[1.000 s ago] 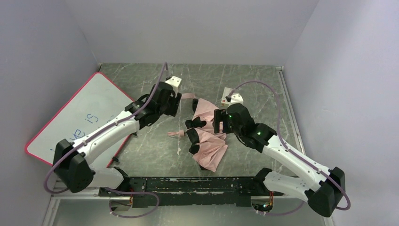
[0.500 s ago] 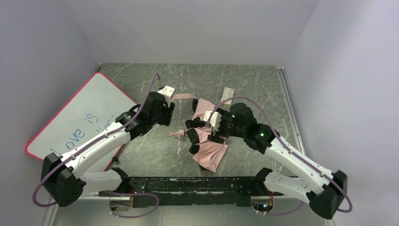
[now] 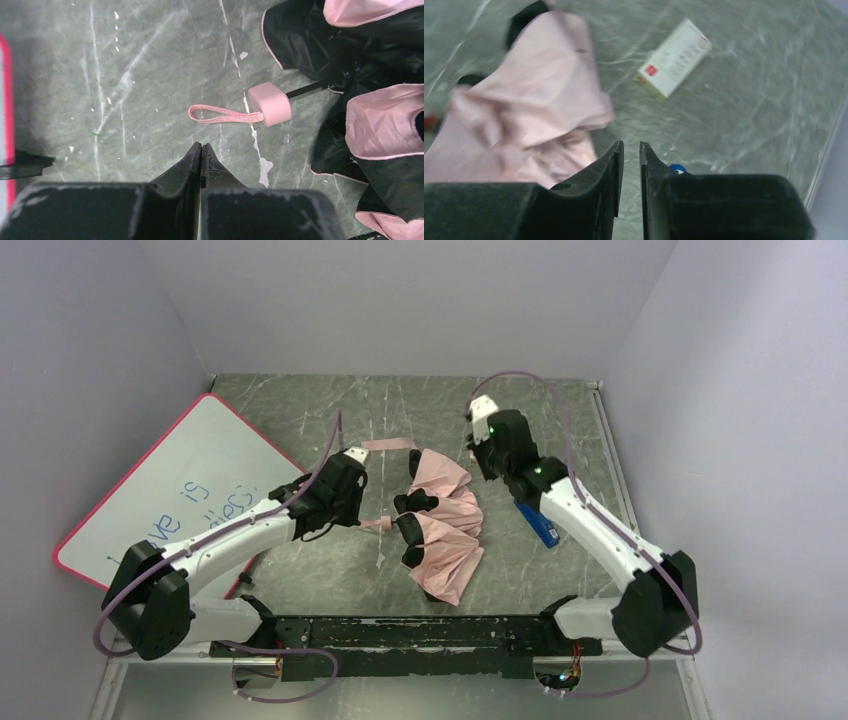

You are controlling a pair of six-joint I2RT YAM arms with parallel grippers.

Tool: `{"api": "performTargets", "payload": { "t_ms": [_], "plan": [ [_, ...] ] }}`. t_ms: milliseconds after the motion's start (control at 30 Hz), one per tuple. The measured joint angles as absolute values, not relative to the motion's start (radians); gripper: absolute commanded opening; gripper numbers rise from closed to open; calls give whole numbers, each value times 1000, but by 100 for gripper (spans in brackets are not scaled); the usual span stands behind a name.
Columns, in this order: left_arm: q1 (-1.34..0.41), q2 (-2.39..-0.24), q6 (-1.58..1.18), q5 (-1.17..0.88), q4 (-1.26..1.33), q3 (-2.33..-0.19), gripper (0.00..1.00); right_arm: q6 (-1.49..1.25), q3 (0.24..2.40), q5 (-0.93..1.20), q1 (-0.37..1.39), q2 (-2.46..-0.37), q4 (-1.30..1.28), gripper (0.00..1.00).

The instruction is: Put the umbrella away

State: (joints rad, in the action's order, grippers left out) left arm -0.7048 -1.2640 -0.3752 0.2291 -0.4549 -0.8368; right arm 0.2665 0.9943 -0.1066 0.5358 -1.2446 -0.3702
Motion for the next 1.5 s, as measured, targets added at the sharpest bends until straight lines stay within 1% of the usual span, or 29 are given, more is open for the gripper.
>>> {"api": "performTargets", "payload": {
  "t_ms": [67,200,367,567,733,1000,1167,1267,1433,1500],
  "plan": [
    [-705,-1285,-395,214,-448,-825,5,133,1052,-187,494,-1308,-392,15],
    [-705,-1325,-435,184,-425,-794,5,-88,1038,-253,449,-1365,-467,0],
    [-710,-1402,-468,166,-393,-786,5,-275,935,-258,441,-1421,-515,0],
    [-719,-1481,-487,168,-360,-788,5,-394,859,-279,410,-1456,-517,0],
    [-730,-1547,-495,171,-337,-796,5,-400,863,-247,386,-1534,-450,0],
    [-782,-1633,-498,190,-291,-867,5,-352,886,-36,385,-1642,-342,0],
    [-812,-1710,-490,224,-294,-952,5,-345,890,42,402,-1652,-311,0],
    [-847,-1743,-488,223,-282,-988,5,-361,890,110,447,-1652,-297,0],
    [-862,-1747,-478,254,-315,-1000,5,-381,870,133,480,-1642,-296,0],
    [-863,-1742,-474,263,-324,-1000,5,-396,855,126,486,-1626,-299,3]
  ]
}}
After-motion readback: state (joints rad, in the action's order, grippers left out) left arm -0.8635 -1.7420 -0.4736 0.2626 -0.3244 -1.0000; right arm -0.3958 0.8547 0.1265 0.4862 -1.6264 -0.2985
